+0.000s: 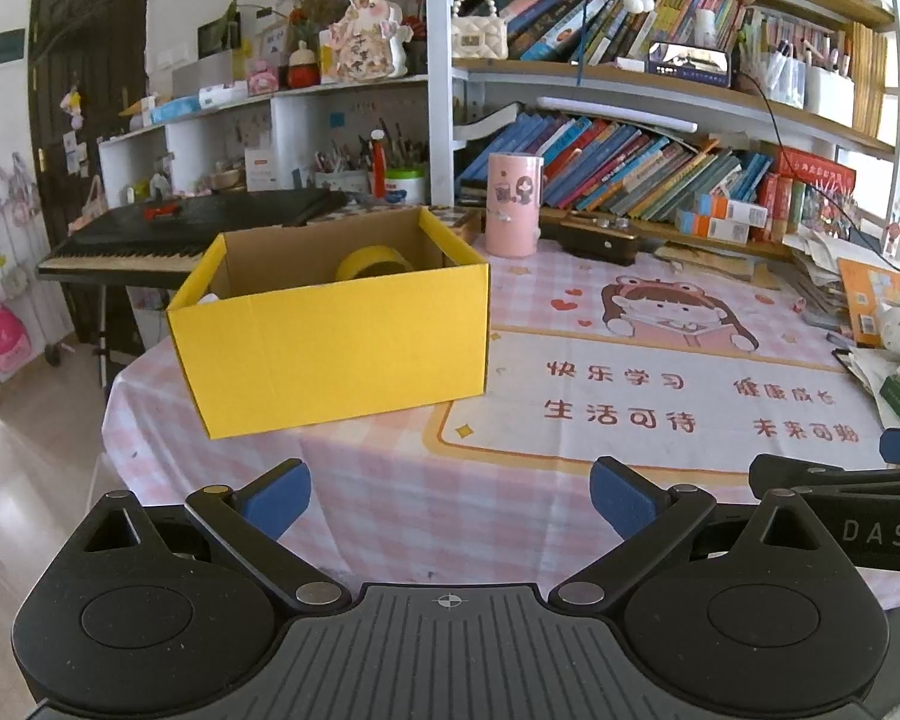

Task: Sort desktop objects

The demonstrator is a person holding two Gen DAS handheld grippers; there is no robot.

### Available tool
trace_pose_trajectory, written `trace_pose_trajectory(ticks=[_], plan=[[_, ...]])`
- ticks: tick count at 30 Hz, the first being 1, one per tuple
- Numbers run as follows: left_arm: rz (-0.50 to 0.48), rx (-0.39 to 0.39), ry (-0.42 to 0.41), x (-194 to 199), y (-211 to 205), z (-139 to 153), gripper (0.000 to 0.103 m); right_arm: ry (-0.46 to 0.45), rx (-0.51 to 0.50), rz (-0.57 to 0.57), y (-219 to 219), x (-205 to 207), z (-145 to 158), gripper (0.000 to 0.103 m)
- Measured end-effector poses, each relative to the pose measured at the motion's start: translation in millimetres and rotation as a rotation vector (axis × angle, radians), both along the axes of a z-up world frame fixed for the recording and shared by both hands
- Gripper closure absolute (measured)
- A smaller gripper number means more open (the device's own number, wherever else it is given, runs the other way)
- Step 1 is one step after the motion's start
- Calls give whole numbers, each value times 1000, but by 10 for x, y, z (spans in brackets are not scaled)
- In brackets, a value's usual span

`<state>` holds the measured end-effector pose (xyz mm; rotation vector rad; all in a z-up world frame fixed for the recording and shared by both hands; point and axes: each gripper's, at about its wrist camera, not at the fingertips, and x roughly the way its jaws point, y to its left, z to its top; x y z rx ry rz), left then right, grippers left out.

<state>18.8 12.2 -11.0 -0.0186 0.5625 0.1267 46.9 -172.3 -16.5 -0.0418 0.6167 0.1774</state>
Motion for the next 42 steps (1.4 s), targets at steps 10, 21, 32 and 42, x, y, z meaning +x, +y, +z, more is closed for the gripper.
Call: trace_pose_trajectory(ticks=[10, 21, 32, 42], plan=[[-1, 3, 14, 17, -33, -11, 0, 11, 1, 4, -27, 36, -15, 3], [-9, 3, 24, 41, -45, -25, 0, 17, 6, 2, -40, 45, -56, 3], [-16, -10, 26, 43, -29, -50, 0, 23, 6, 3, -24, 64, -58, 3], [2, -10, 47, 92, 13, -74, 0, 39, 3, 7, 15, 105, -70, 3]])
